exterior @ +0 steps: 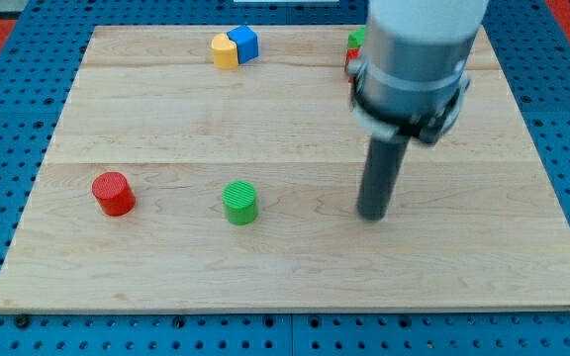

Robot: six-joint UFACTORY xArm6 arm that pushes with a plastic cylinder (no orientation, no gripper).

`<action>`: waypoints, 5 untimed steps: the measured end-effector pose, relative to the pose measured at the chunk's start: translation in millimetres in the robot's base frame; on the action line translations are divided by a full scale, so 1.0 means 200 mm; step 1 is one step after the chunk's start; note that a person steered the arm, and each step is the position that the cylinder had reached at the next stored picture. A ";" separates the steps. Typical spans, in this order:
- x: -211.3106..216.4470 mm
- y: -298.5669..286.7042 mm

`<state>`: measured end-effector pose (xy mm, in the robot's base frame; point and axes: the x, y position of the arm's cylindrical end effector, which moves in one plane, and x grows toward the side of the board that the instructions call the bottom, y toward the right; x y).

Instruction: Push the green circle towards the top left

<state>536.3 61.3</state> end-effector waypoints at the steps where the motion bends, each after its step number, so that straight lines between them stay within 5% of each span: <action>1: -0.03 -0.46; 2: -0.25 -0.70; 3: -0.04 -0.60; 5: -0.37 -0.95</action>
